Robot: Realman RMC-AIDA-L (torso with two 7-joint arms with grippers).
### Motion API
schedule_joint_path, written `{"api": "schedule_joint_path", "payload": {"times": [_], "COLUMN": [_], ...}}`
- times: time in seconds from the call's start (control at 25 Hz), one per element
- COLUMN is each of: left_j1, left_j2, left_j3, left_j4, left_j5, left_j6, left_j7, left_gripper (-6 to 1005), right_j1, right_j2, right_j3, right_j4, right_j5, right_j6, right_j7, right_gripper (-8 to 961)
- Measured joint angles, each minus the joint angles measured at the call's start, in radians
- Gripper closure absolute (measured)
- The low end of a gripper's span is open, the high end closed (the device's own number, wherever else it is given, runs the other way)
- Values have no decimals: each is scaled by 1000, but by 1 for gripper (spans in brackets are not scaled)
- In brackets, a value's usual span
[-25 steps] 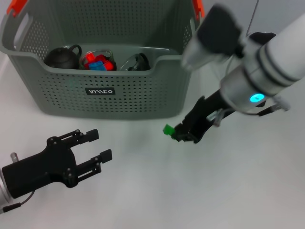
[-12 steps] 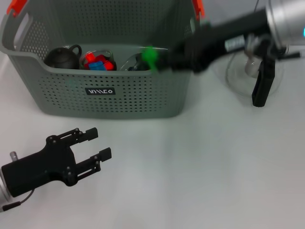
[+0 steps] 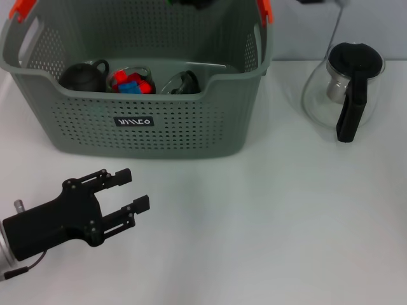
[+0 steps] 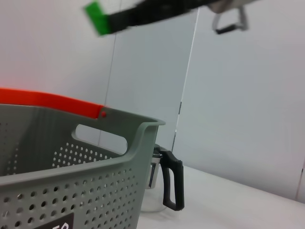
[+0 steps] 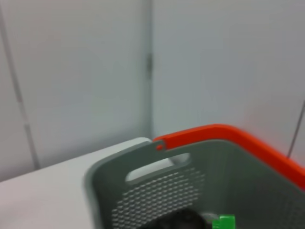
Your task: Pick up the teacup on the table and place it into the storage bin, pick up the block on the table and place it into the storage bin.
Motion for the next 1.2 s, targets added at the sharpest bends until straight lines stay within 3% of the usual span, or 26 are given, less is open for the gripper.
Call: {"api": "schedule_joint_path", "payload": {"times": [0.28, 0.44, 0.72, 1.2], "left_j1": [0, -1, -2, -2], "left_j2": [-1, -2, -3, -2], "left_j3": [0, 0, 1, 0], "left_j4": [0, 0, -3, -5], "left_j5": [0, 0, 1, 0], "left_j6": [3, 5, 1, 3], "left_j7": [0, -1, 0, 0], "left_gripper": [366, 365, 365, 365], "right_j1": [220, 299, 349, 357], "right_j2": [3, 8, 13, 12], "right_j3": [-10, -19, -108, -150], "right_j4": [284, 404, 549, 544], "right_j5": [-174, -220, -190, -133], "right_j6": [178, 247, 381, 404], "right_j7": [69, 93, 94, 91], "right_gripper": [806, 803, 798, 790]}}
